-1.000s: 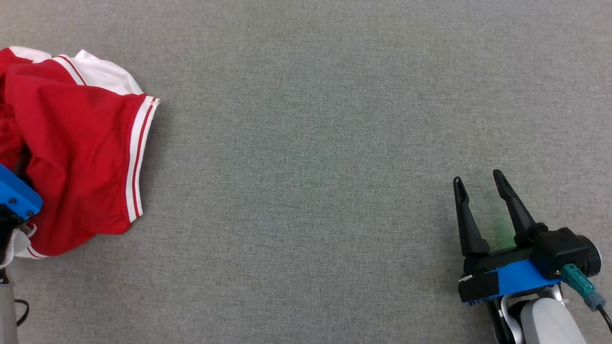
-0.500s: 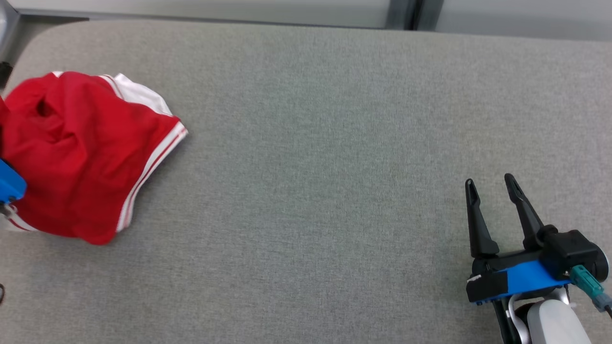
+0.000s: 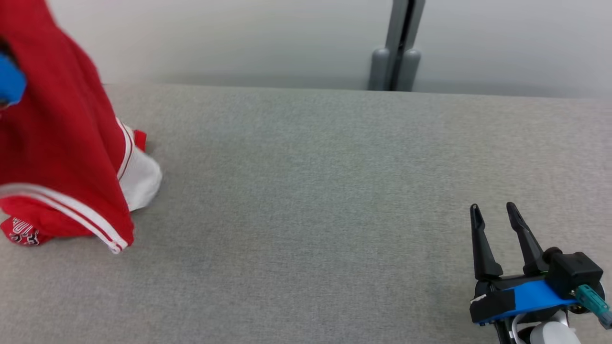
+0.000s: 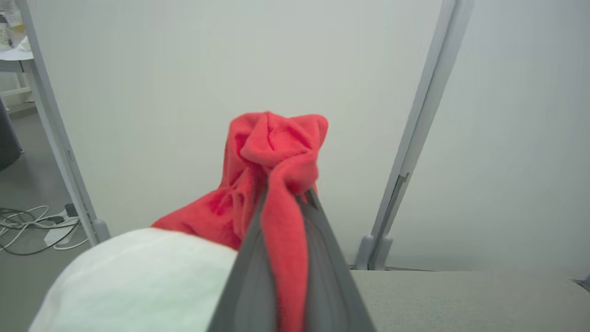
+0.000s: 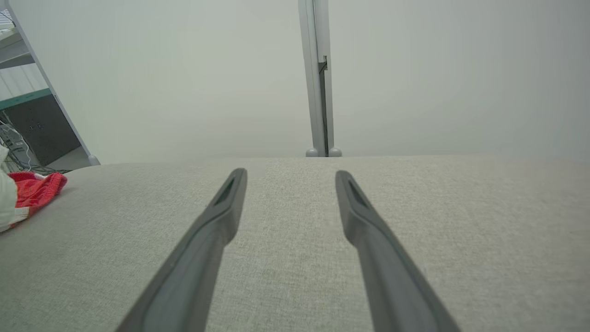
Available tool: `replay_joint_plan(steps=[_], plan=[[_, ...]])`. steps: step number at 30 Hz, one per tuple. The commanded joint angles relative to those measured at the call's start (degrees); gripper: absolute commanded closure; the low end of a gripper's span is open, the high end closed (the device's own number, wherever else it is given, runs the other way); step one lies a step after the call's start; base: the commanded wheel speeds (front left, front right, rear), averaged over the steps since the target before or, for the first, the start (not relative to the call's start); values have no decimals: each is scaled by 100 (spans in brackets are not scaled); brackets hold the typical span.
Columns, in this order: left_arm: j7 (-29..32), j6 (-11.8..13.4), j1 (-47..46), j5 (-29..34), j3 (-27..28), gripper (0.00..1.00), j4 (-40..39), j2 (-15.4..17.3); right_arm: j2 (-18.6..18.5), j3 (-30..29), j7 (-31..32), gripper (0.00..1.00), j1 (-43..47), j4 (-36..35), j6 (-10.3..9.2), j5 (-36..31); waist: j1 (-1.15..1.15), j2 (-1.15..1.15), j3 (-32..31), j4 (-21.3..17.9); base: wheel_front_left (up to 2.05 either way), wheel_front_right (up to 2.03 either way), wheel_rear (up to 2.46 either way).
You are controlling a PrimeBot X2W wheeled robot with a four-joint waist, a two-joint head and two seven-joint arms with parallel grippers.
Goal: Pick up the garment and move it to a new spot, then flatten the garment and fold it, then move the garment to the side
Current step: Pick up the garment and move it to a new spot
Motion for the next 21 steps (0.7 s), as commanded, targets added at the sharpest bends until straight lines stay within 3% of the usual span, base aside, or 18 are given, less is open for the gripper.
replay_joint_plan(steps=[1,11,21], plan=[[31,-62,-238,-43,-146,100,-117,-123,-27,-32,-24,0,83,-1,1,27,1,0,-141,-147,0,0,0],[-48,-270,-1108,-98,-878,100,-250,-749,-27,106,-24,0,71,-35,1,109,1,0,-206,-868,0,0,0],[-429,-408,-586,-156,-1443,100,154,-1278,-26,420,-24,0,-113,-84,1,255,1,0,31,-1583,0,0,0]])
